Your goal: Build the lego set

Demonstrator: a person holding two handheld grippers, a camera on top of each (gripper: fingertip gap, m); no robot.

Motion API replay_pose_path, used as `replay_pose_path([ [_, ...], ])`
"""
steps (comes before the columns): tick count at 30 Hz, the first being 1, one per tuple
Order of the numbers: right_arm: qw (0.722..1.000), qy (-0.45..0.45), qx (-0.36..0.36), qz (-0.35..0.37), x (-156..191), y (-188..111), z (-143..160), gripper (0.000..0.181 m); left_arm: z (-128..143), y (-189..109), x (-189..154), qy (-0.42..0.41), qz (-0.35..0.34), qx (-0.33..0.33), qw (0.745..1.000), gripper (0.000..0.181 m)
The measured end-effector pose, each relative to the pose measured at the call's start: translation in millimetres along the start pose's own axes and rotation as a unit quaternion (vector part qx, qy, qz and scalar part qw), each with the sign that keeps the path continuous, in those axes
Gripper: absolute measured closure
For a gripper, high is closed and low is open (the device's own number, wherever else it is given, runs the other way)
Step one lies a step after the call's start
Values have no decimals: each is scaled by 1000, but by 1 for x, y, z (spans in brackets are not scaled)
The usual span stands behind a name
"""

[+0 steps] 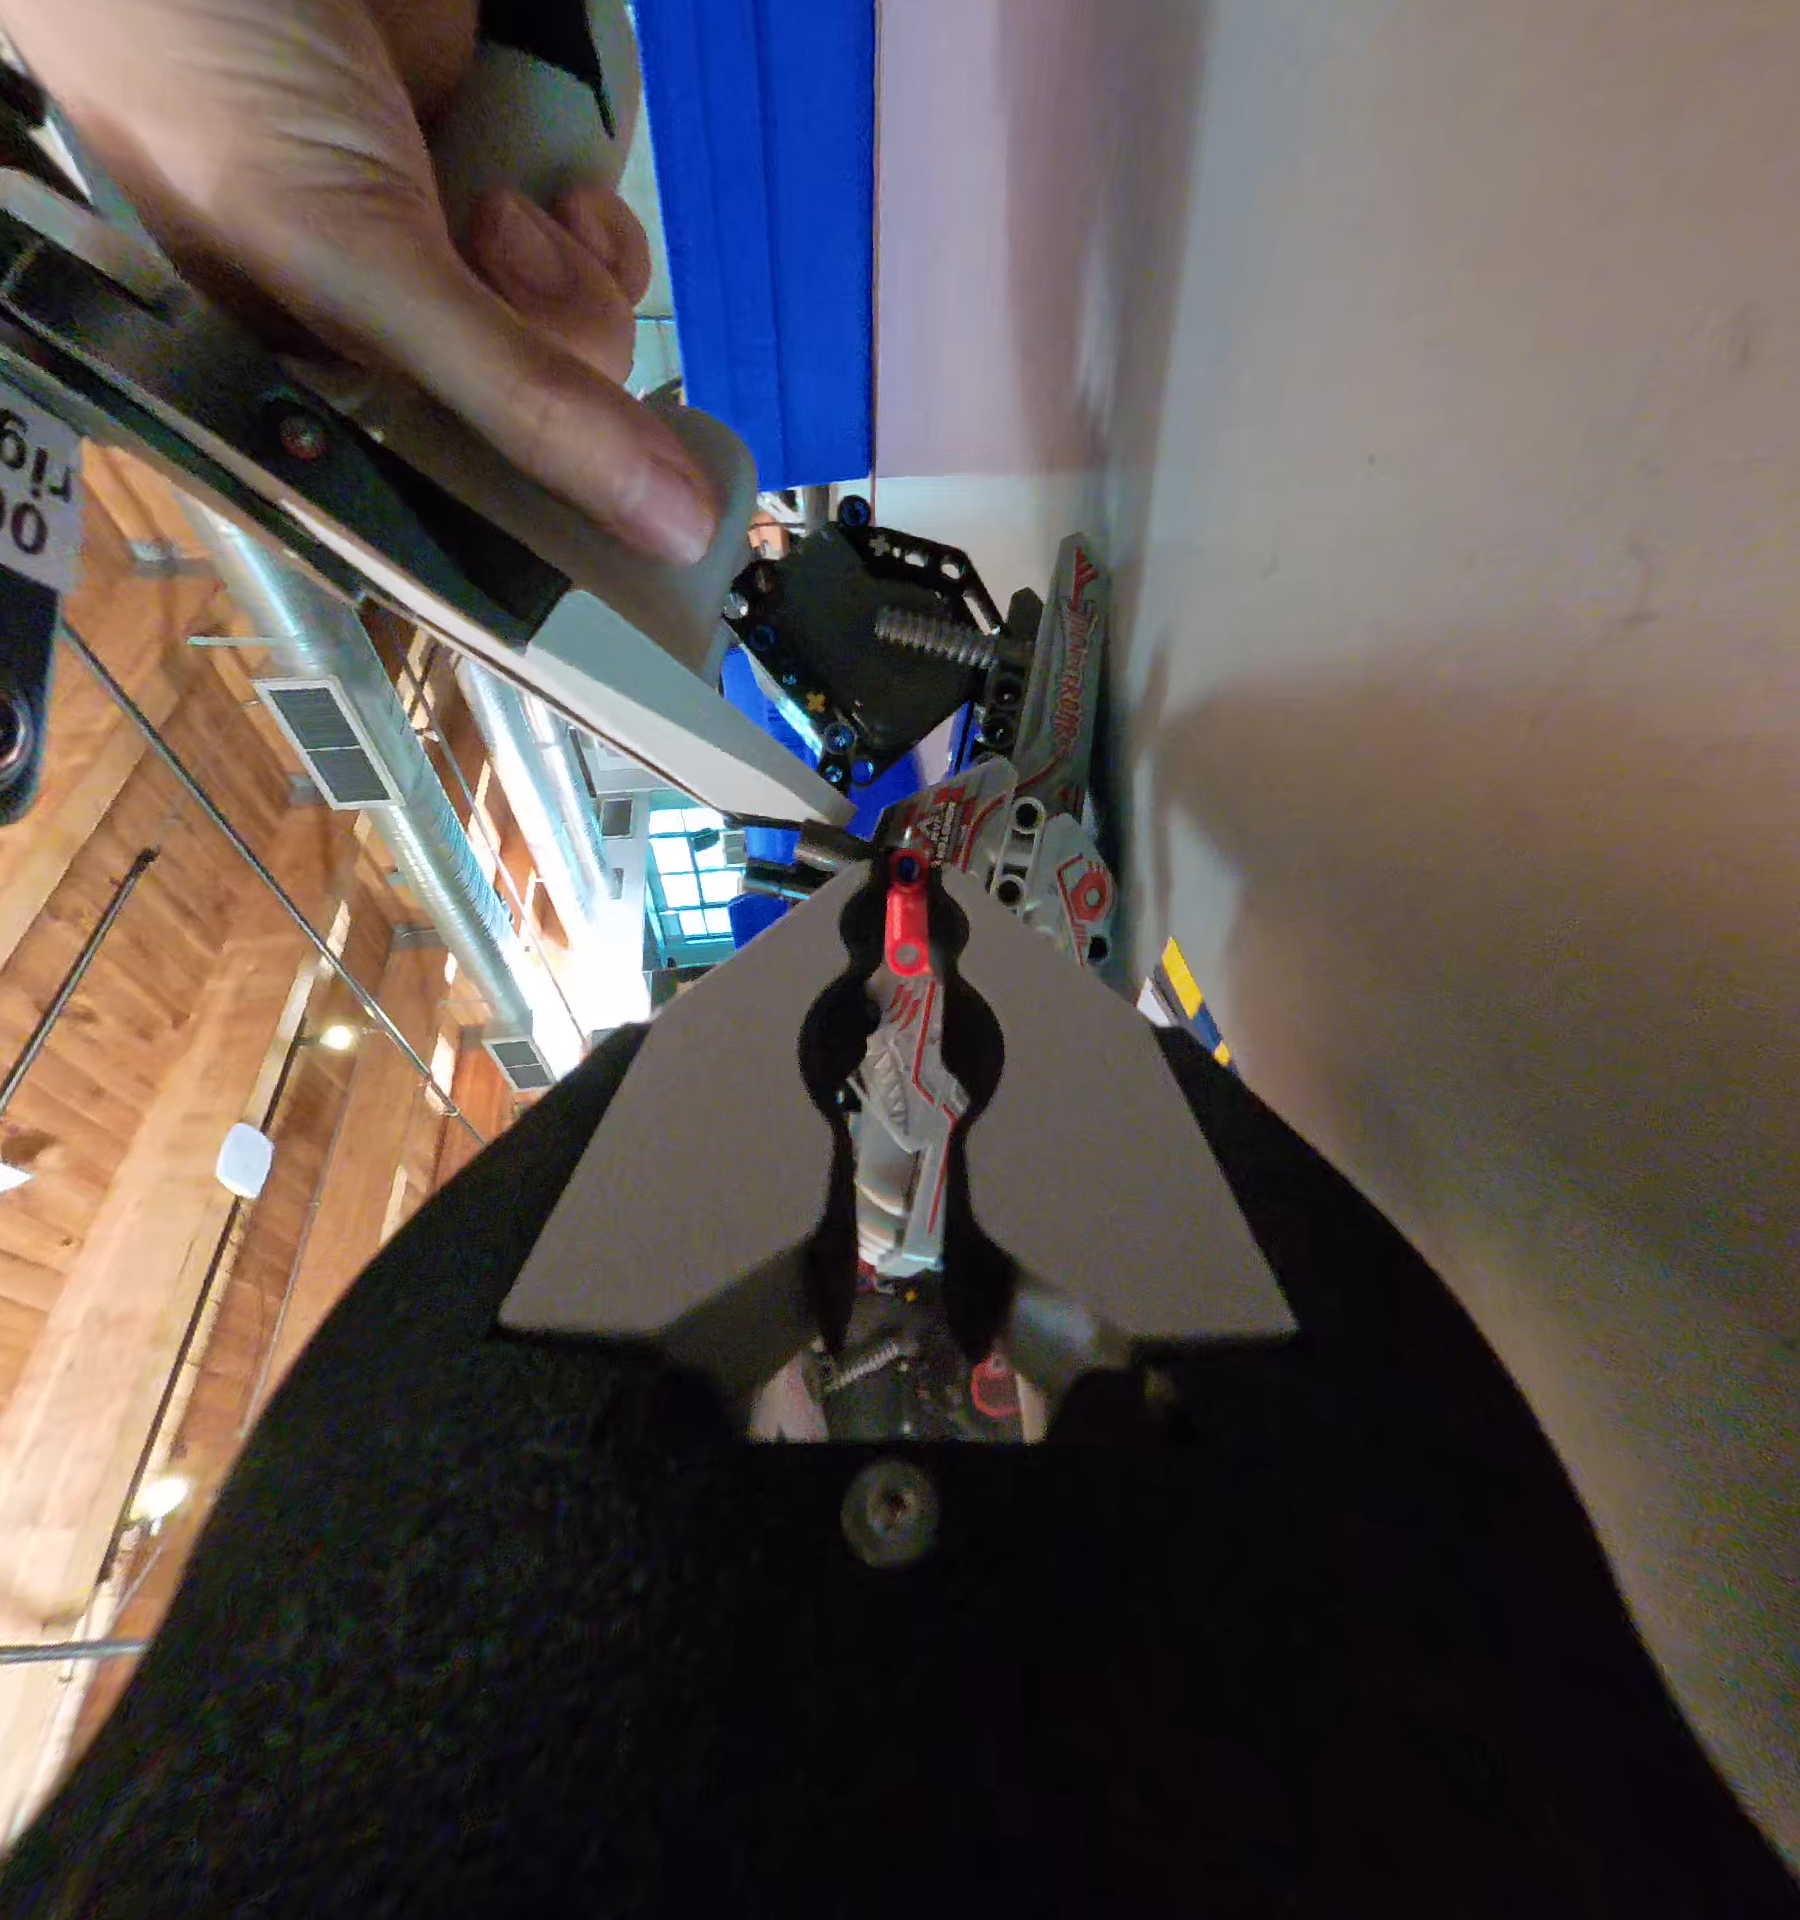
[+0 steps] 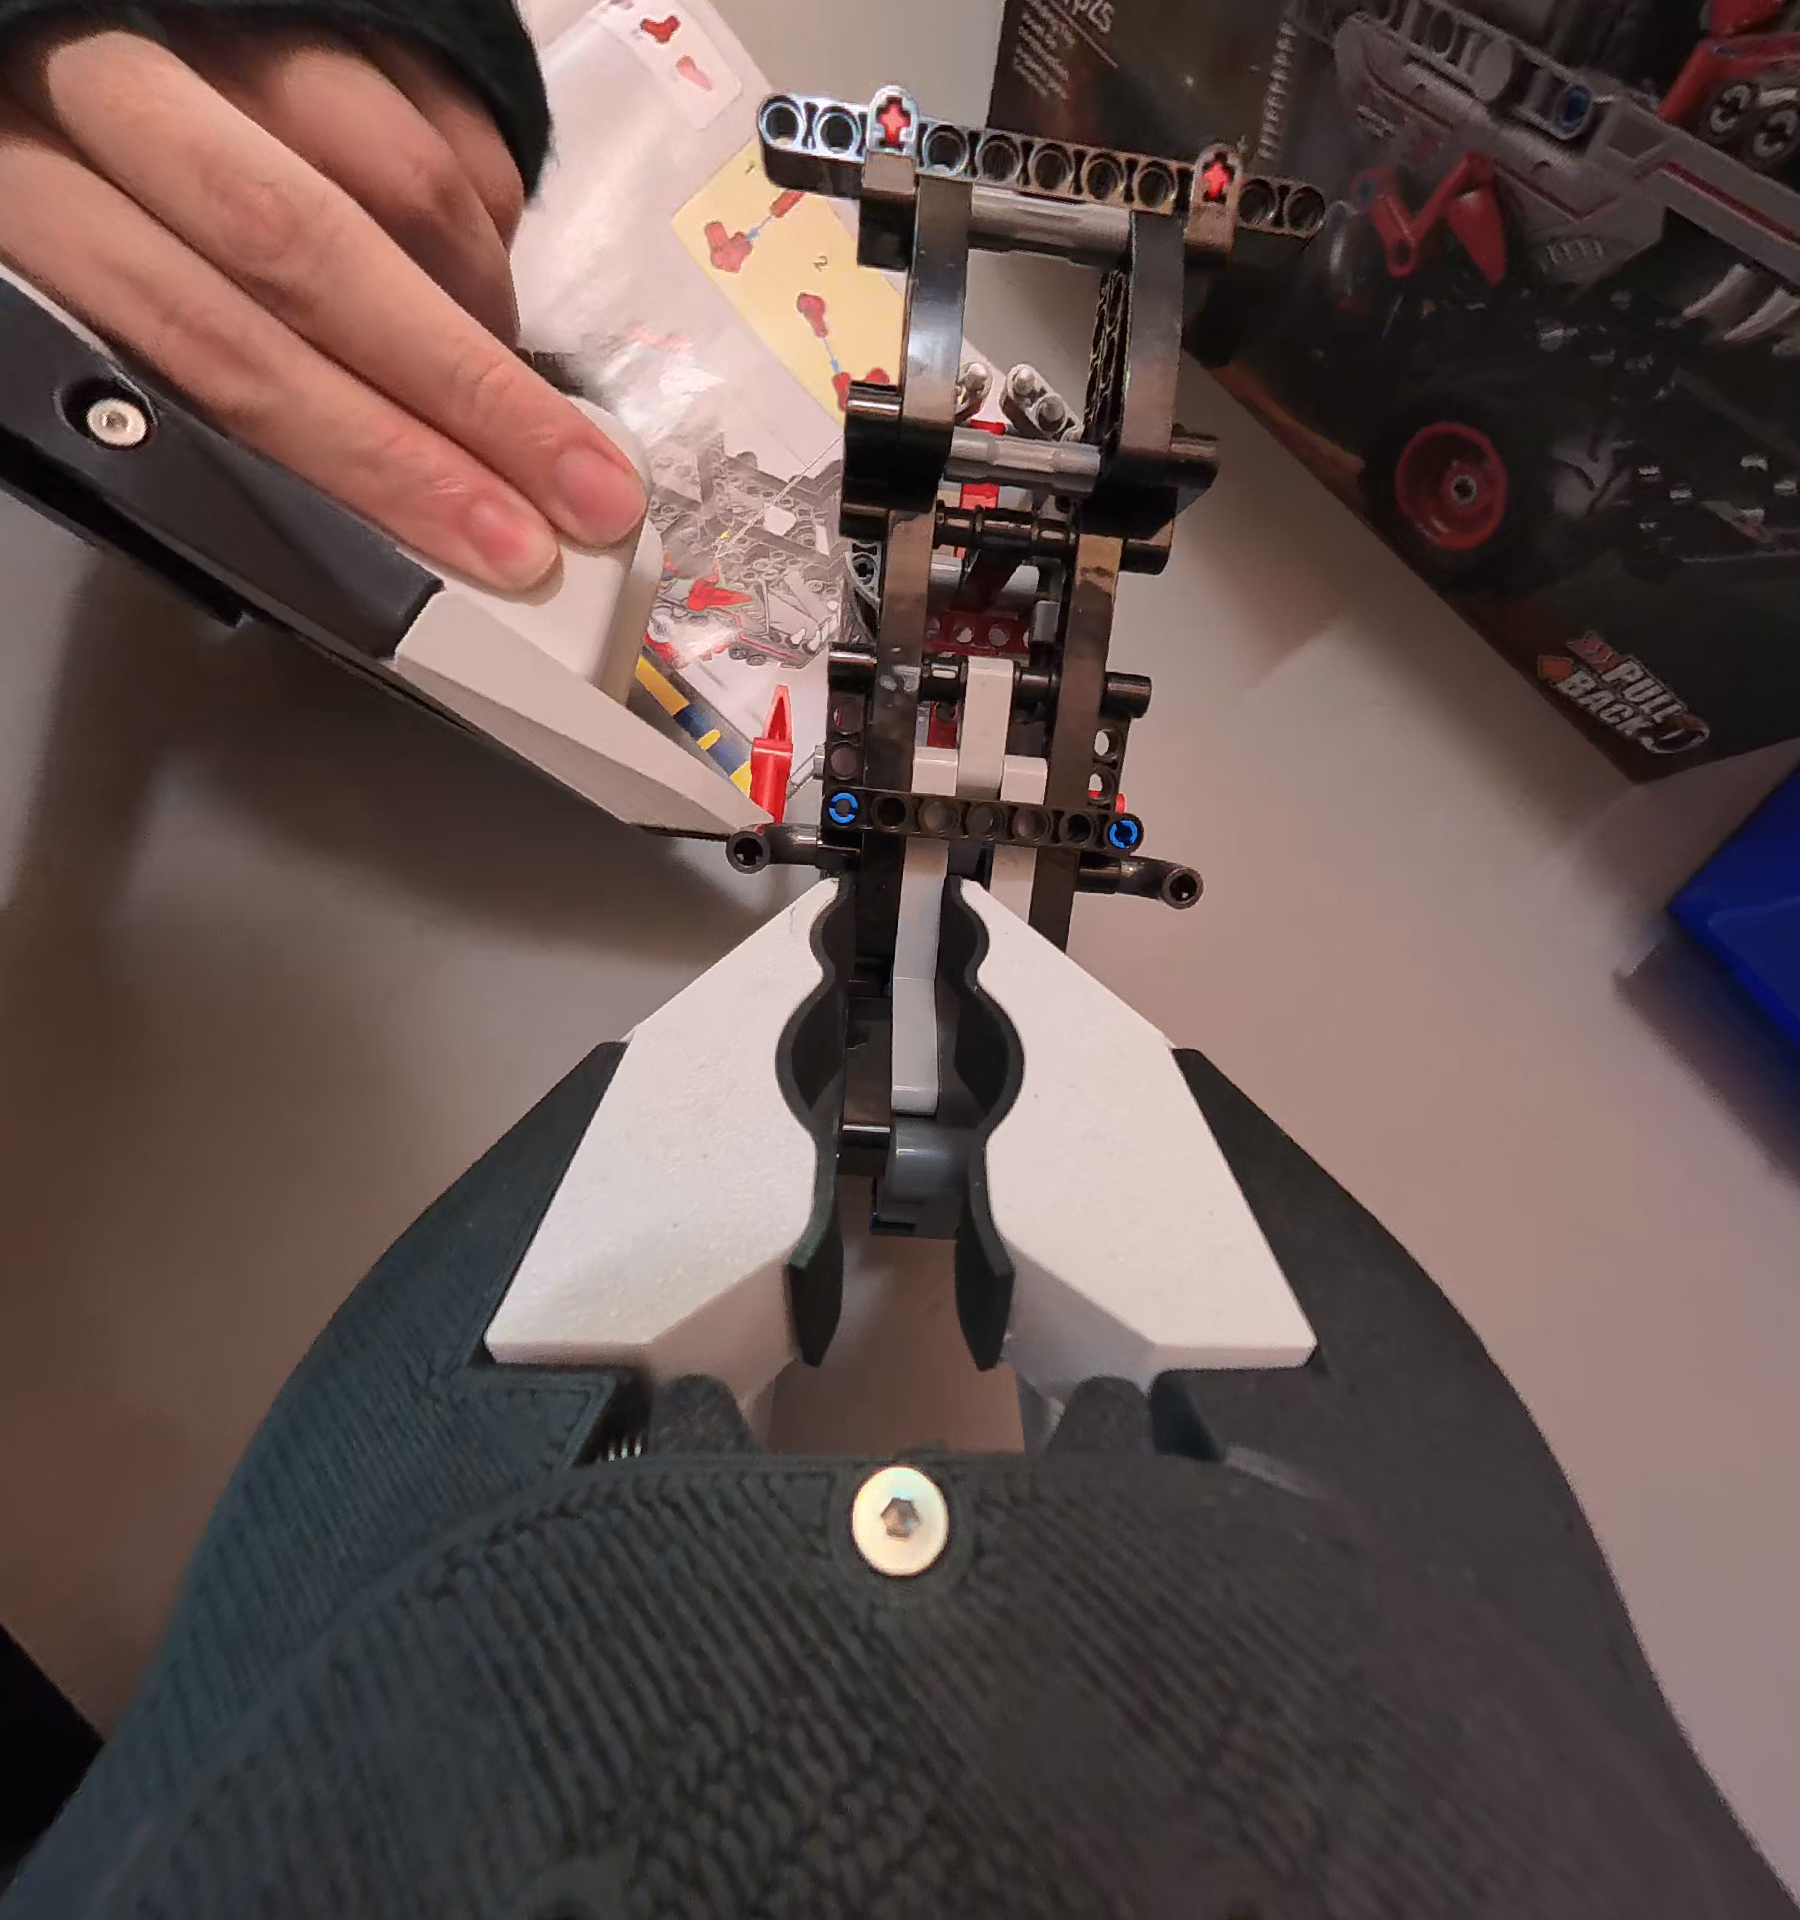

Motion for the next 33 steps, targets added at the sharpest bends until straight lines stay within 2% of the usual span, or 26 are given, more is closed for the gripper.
replay_pose_path([
  [9, 1000, 2, -2, -1, 0, 0, 0, 166, 3, 0, 1, -93, -2, -12, 996, 177],
  [13, 1000, 1, -3, -1, -1, 0, 0, 166, 0, -4, -1, -133, 39, -38, 990, 177],
  [16, 1000, 1, -4, 1, -1, 0, 0, 166, -9, -10, -6, -198, 142, -75, 967, 177],
  [18, 1000, 1, -4, 1, -1, 0, 0, 166, -13, -11, -11, -257, 227, -97, 934, 176],
  [21, 1000, 1, -5, 0, -1, 0, 0, 166, -15, -11, -16, -310, 293, -109, 898, 176],
  [24, 1000, -1, -6, 1, -1, 0, 0, 166, -14, -8, -18, -329, 316, -105, 884, 176],
  [33, 1000, -2, -7, 0, -1, 0, 0, 166, -17, -6, -10, -360, 334, -98, 865, 171],
])
Point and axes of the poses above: each gripper's, where its closed fingertips meet, y out along the fingers, z out of its underside, x = y × z across the jaws, the point moved 6 cm from there along -y, back along the fingers, and after that the axes turned 4 degrees about y, right-handed, at the moved point
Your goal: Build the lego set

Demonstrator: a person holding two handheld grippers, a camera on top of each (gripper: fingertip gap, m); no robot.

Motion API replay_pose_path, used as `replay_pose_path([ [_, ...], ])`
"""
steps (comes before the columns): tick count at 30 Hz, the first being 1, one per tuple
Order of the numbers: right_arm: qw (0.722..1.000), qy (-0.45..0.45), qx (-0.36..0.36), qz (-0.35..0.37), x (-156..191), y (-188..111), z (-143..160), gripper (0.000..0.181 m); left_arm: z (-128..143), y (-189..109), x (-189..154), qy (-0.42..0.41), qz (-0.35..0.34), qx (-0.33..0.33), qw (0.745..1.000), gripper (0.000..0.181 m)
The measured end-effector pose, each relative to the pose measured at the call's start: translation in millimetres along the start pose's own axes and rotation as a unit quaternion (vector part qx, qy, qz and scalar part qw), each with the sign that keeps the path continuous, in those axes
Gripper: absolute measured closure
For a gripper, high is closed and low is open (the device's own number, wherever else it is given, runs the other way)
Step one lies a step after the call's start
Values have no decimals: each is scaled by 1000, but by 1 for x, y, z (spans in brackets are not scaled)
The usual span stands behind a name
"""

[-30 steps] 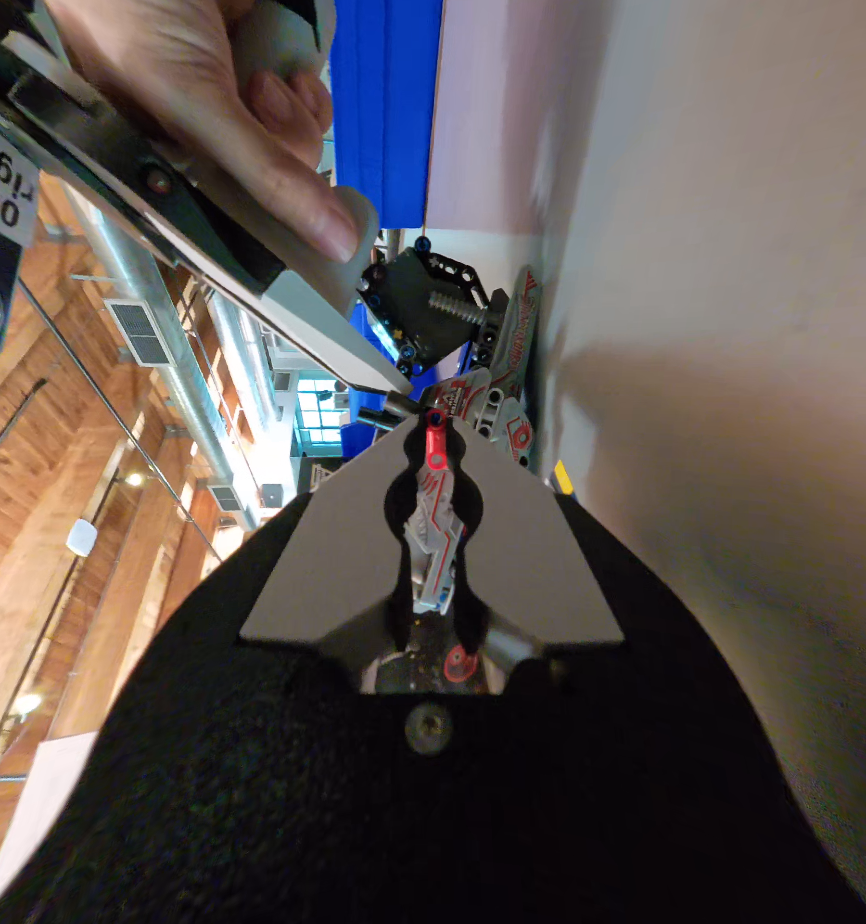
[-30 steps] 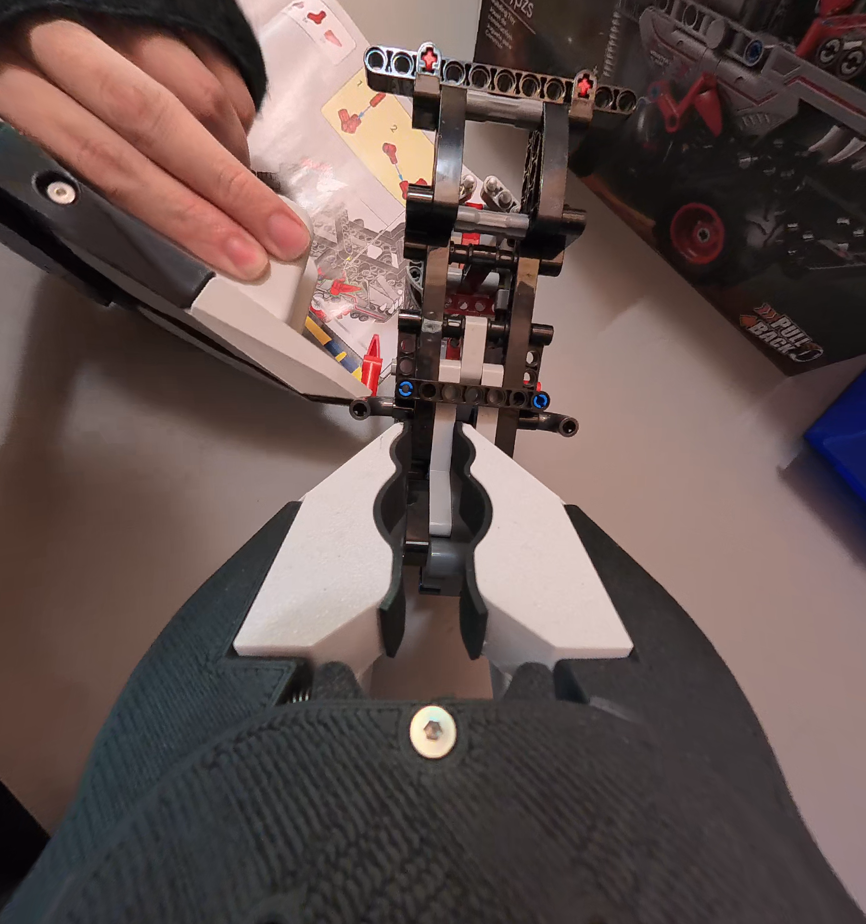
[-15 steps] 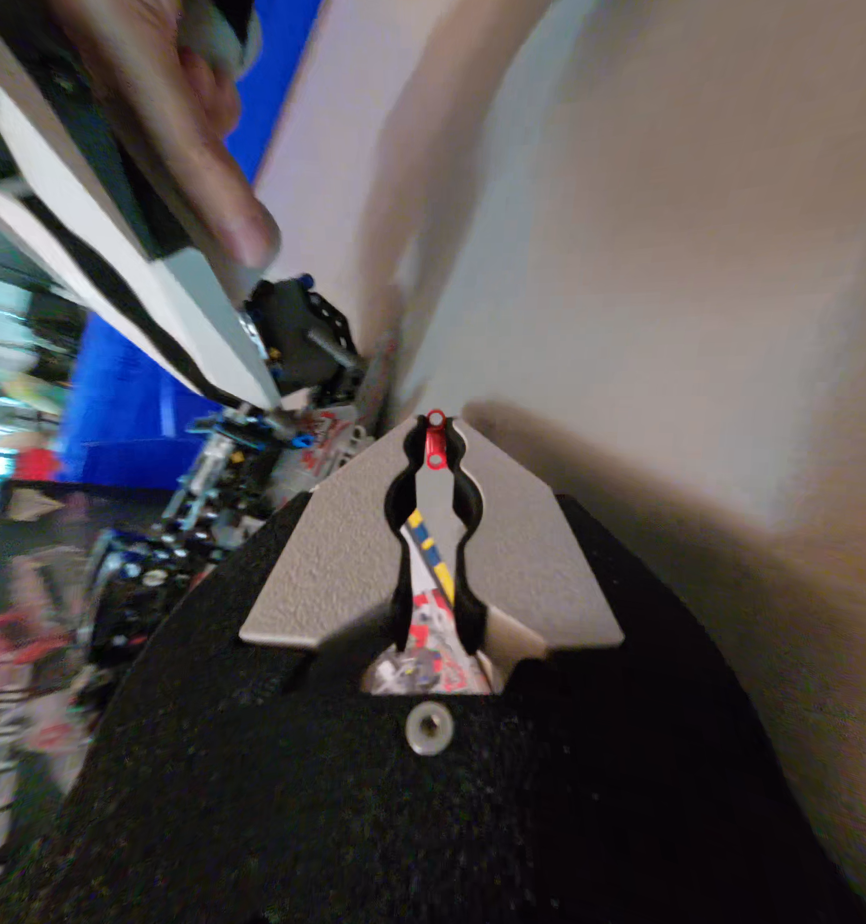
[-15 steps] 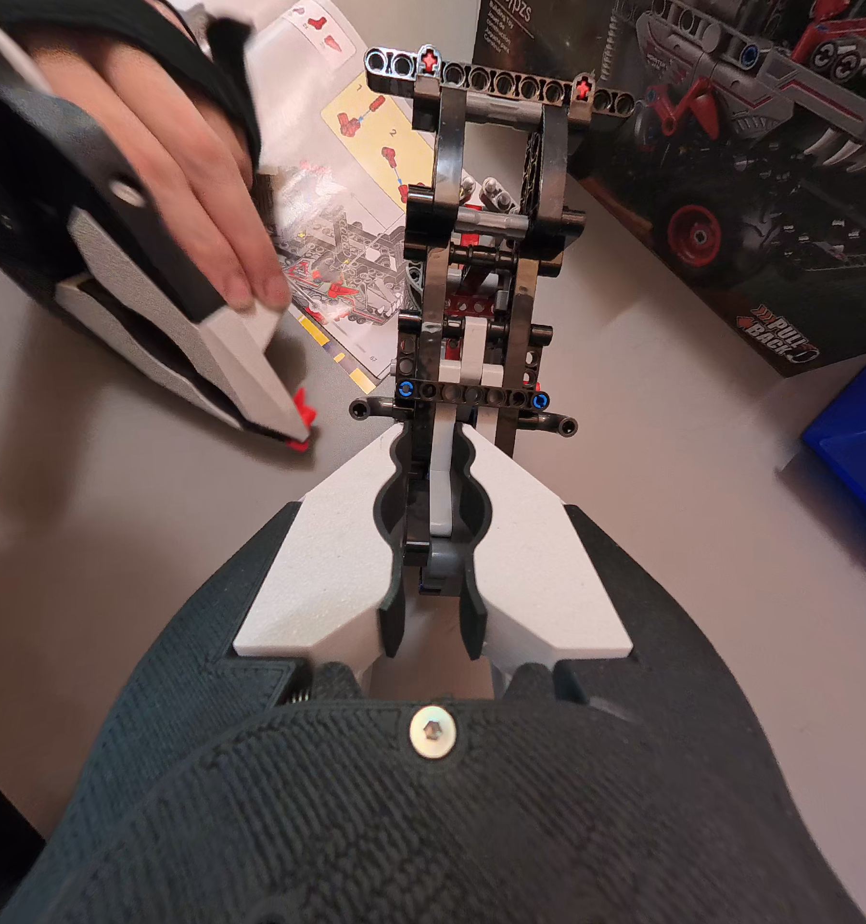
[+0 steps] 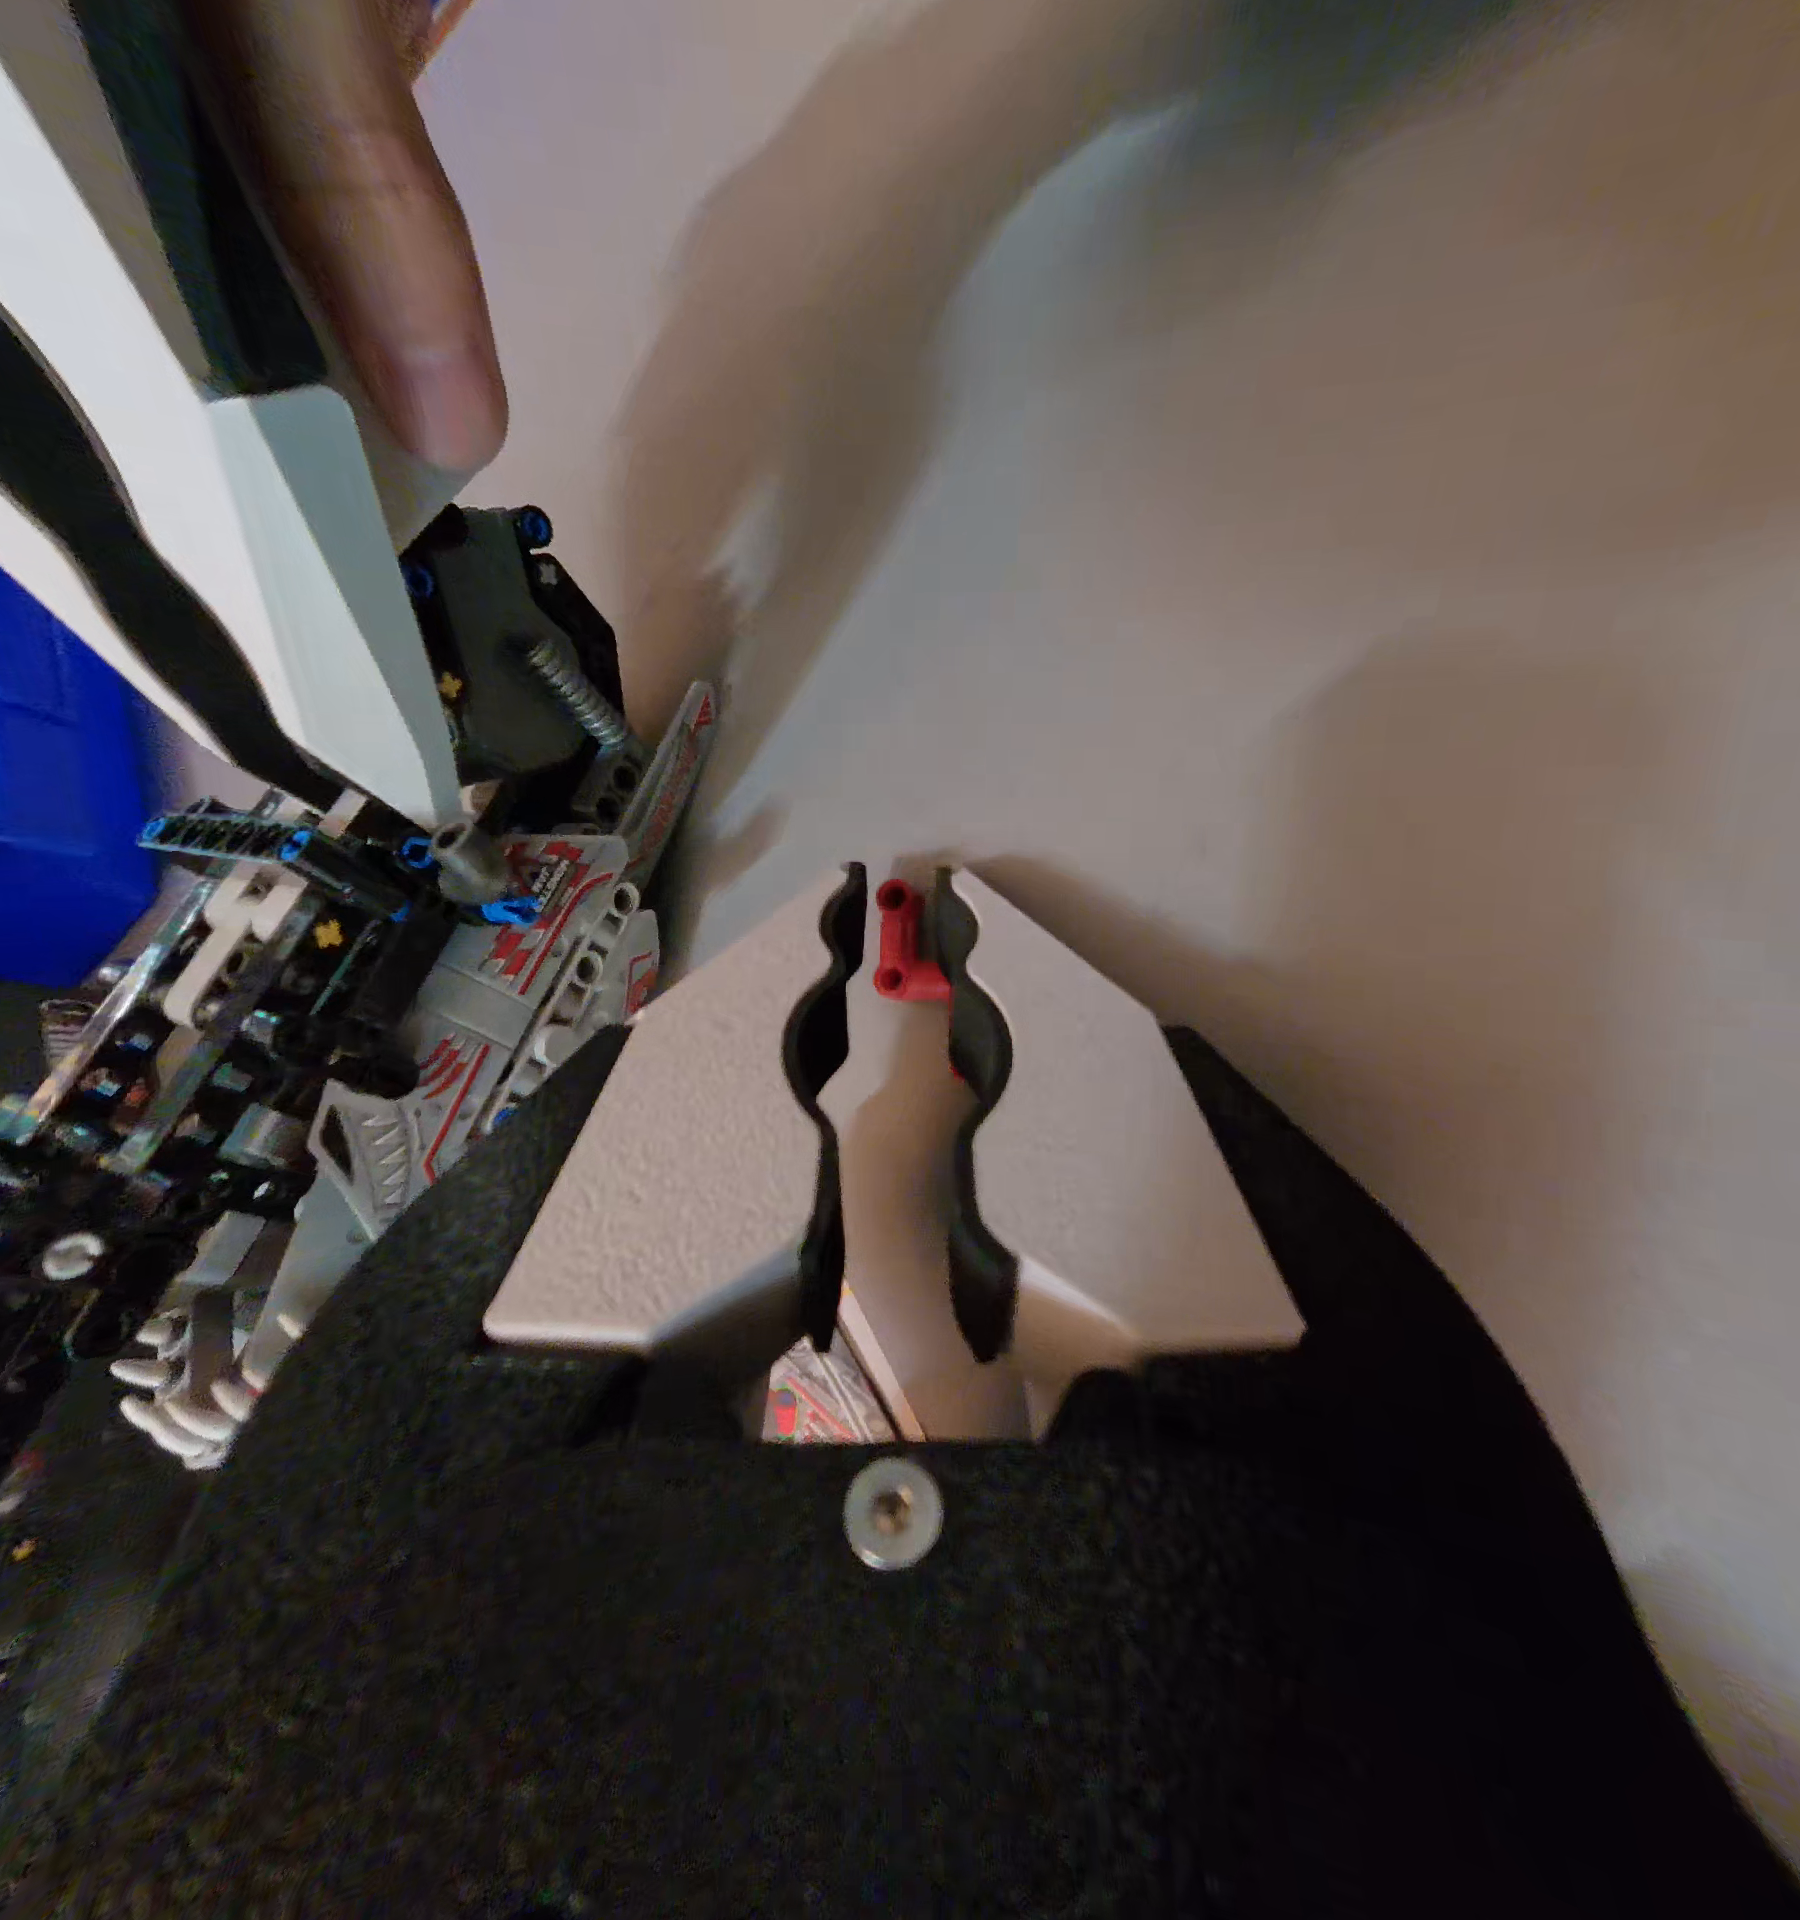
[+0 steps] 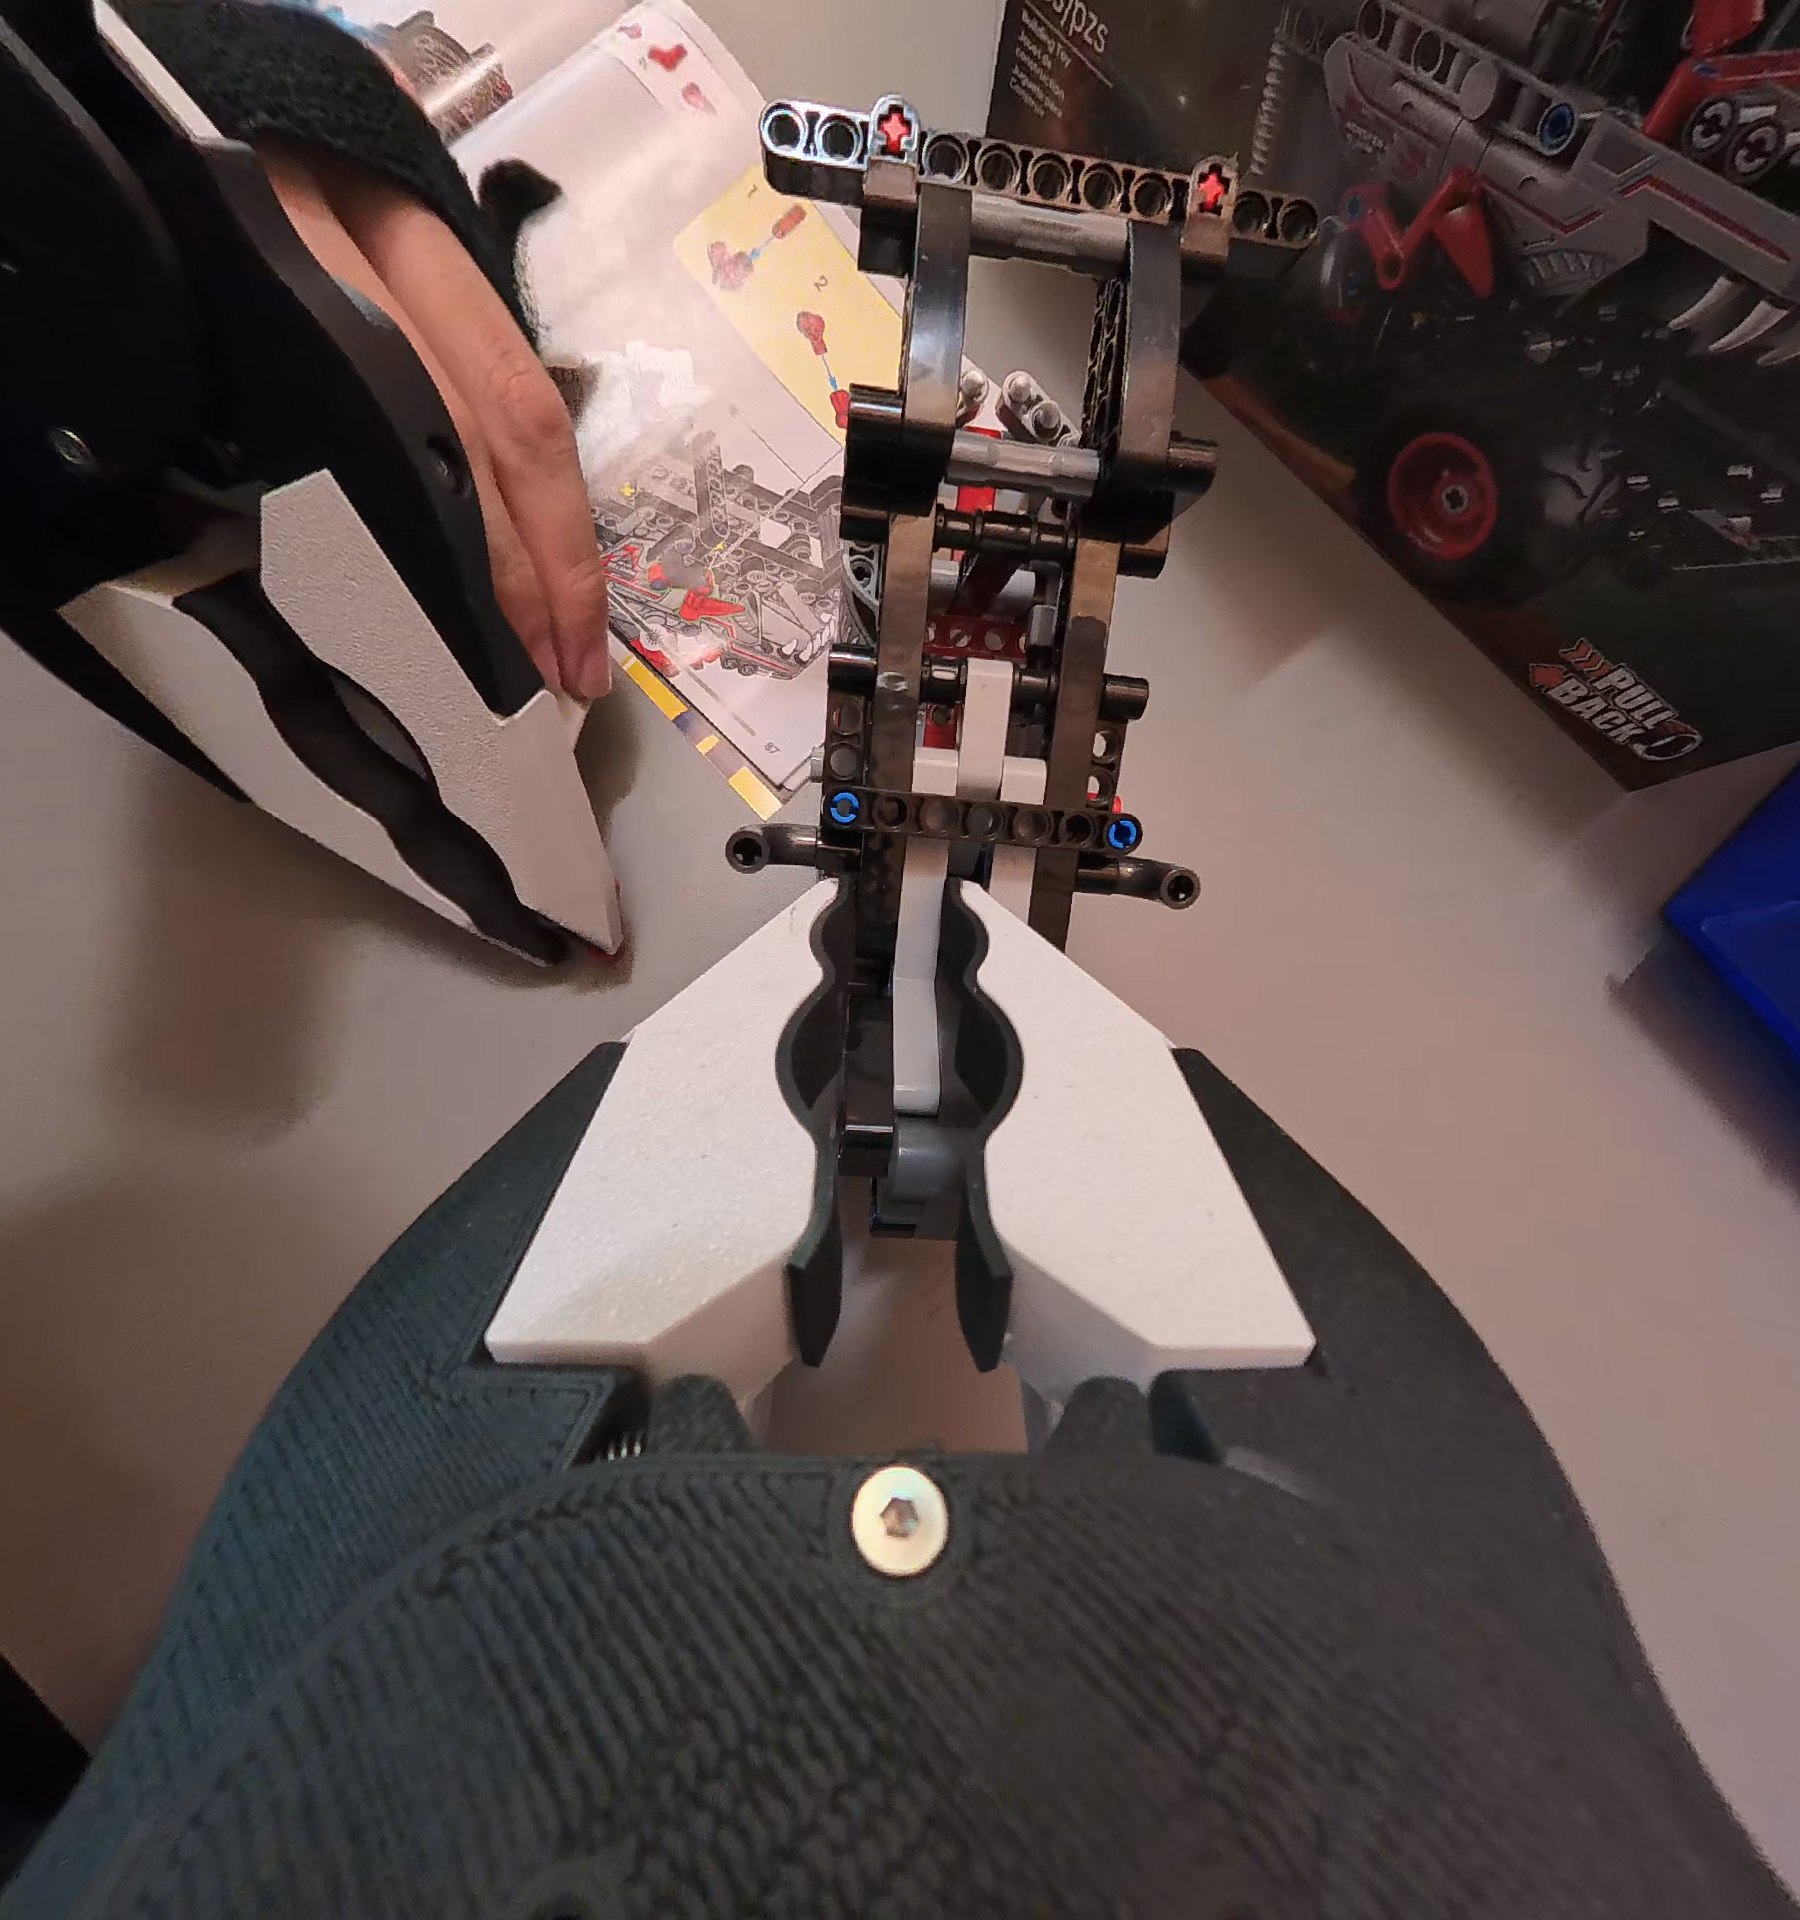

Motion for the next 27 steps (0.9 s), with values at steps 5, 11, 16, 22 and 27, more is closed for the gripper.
replay_pose_path([
  [5, 1000, 0, -2, 0, 0, 0, 0, 166, 0, 0, 6, -30, 13, 25, 999, 171],
  [11, 1000, -1, -2, 0, 0, 0, 0, 166, 3, 4, 7, -58, 32, 31, 997, 177],
  [16, 1000, -1, -3, 0, 0, 0, 0, 166, 2, 4, 8, -51, 32, 30, 998, 178],
  [22, 1000, -1, -5, -1, -1, -1, 1, 166, 2, 4, 6, -72, 52, 12, 996, 178],
  [27, 1000, -1, -6, -2, -1, -1, 1, 166, 1, 5, 7, -123, 74, 10, 990, 178],
])
Point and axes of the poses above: each gripper's, where its closed fingertips meet, y out along the fingers, z out of its underside, x = y × z across the jaws, the point moved 6 cm from there along -y, back along the fingers, and after that the axes turned 4 degrees about y, right-handed, at the moved point
